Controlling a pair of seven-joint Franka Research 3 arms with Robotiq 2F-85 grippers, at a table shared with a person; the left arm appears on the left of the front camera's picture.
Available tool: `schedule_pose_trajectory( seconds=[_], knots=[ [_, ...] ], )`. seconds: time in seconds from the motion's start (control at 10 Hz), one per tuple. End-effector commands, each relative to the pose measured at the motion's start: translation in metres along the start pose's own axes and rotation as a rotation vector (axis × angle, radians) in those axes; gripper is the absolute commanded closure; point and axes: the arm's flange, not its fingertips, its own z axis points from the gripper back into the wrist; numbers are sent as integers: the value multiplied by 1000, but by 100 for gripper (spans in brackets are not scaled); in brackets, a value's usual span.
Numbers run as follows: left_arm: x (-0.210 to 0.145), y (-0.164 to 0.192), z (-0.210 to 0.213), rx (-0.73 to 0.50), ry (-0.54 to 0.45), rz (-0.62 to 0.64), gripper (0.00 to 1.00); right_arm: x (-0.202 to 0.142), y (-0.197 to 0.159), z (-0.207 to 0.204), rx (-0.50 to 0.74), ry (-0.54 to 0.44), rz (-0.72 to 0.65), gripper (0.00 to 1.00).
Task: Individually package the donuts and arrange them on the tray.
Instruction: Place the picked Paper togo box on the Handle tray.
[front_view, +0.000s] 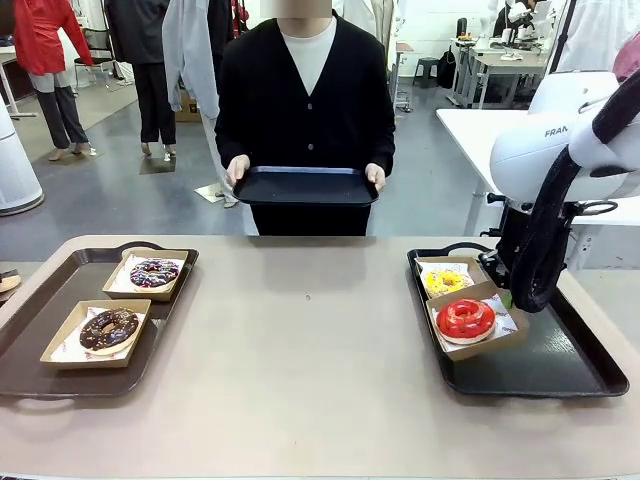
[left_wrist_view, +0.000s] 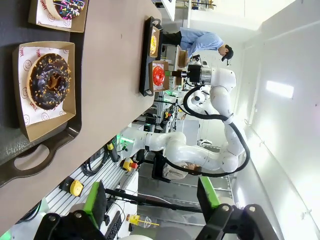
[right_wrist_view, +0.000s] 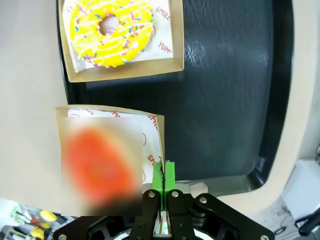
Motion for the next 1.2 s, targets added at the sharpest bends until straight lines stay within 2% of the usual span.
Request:
schedule_pose_trajectory(
  seconds=[0.0,0.6,0.8,1.1],
  knots=[
    [-2,-1,-1,2,-10,7,4,-2,0,8,4,-26,-1,99],
    [-2,-1,-1,2,-10,7,4,-2,0,8,2,-18,0,99],
    [-2,-1,-1,2,-10,7,4,0,4,-7,-11,-103,51,99],
    [-2,-1,-1,2,-10,7,4,-4,2,-15,-15,-152,68,99]
  ],
)
